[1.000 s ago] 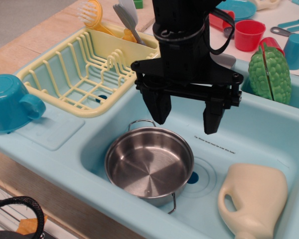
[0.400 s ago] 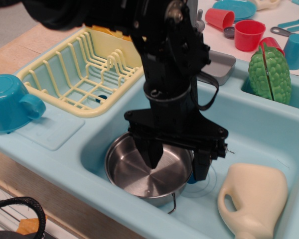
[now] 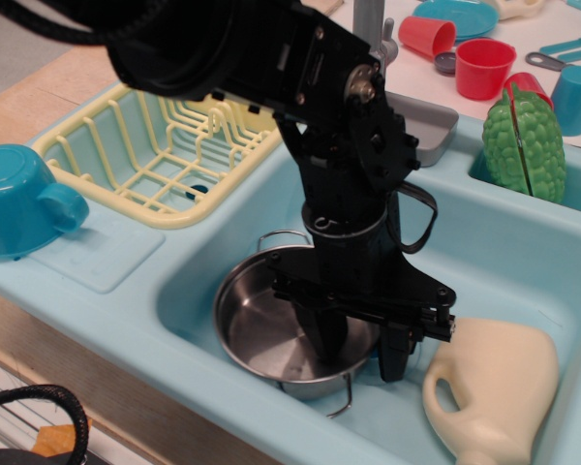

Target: Put pot or pan from sink into drying rack

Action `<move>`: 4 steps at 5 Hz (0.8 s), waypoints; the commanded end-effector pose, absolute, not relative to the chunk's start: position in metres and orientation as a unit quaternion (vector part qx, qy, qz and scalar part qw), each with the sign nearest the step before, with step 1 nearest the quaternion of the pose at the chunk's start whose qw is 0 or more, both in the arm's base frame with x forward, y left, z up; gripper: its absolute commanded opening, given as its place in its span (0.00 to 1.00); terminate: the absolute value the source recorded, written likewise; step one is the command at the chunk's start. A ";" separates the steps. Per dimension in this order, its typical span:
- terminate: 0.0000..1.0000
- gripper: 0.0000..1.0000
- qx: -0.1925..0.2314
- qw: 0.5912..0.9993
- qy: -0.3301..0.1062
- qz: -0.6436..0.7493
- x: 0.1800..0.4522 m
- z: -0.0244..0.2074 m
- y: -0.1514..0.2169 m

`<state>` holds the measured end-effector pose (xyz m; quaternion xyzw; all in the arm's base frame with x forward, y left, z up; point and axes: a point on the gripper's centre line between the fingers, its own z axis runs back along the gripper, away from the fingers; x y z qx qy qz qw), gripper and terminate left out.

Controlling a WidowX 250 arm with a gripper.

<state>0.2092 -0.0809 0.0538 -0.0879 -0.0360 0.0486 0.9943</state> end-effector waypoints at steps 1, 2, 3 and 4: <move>0.00 0.00 -0.086 0.994 -0.048 0.052 0.214 0.061 -0.084; 0.00 0.00 -0.071 0.996 -0.041 0.038 0.221 0.073 -0.087; 0.00 0.00 -0.036 0.999 -0.030 0.020 0.233 0.096 -0.094; 0.00 0.00 -0.012 0.999 -0.032 0.010 0.238 0.112 -0.099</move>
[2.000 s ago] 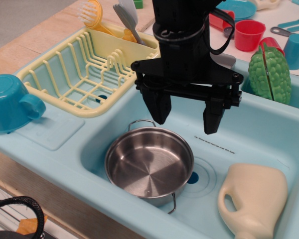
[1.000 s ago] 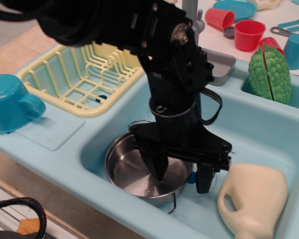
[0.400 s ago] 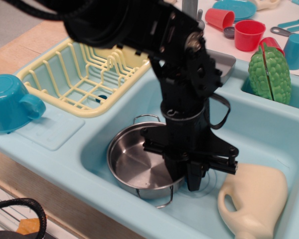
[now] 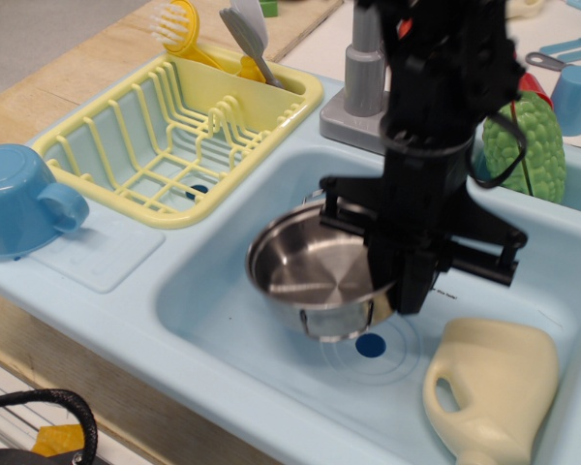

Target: Put pot or pan from sink into drying rack

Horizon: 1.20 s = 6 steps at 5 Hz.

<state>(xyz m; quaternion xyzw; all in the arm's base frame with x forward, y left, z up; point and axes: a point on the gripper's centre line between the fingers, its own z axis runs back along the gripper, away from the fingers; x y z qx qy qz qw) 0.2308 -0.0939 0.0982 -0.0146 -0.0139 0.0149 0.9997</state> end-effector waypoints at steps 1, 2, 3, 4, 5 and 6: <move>0.00 0.00 0.012 0.999 -0.036 0.012 0.236 0.135 -0.093; 0.00 0.00 0.022 0.999 -0.046 0.020 0.233 0.149 -0.080; 0.00 0.00 0.021 0.997 -0.059 0.040 0.227 0.156 -0.059; 0.00 0.00 0.008 0.996 -0.084 0.038 0.228 0.157 -0.034; 0.00 0.00 -0.001 0.996 -0.082 0.029 0.238 0.164 -0.009; 0.00 0.00 -0.003 0.997 -0.076 0.009 0.258 0.172 0.006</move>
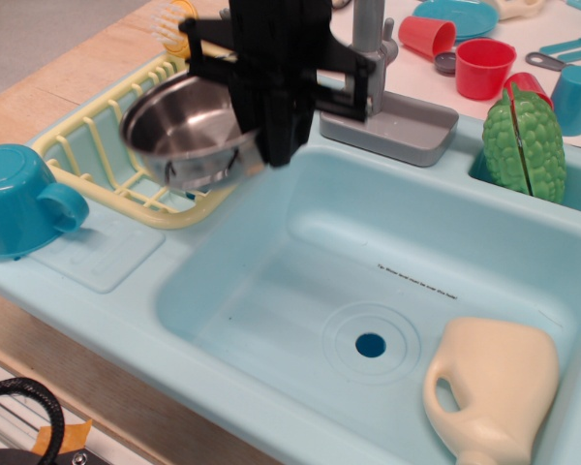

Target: Put pot or pan from sink into drying rack

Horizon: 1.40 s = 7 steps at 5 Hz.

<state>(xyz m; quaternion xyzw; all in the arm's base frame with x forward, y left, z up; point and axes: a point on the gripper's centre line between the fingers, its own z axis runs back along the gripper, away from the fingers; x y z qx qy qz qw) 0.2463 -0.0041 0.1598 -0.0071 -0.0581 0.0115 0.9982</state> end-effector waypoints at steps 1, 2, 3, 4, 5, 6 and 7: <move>0.00 0.00 -0.014 0.997 -0.076 -0.001 0.267 0.169 0.022; 0.00 0.00 -0.034 0.997 -0.076 -0.004 0.267 0.159 0.039; 0.00 0.00 -0.045 0.996 -0.076 0.000 0.262 0.150 0.048; 0.00 0.00 -0.058 0.995 -0.083 -0.002 0.255 0.138 0.061; 0.00 1.00 -0.093 0.992 -0.076 -0.027 0.260 0.131 0.064; 0.00 1.00 -0.093 0.992 -0.076 -0.027 0.260 0.131 0.064; 1.00 1.00 -0.093 0.992 -0.076 -0.027 0.260 0.131 0.064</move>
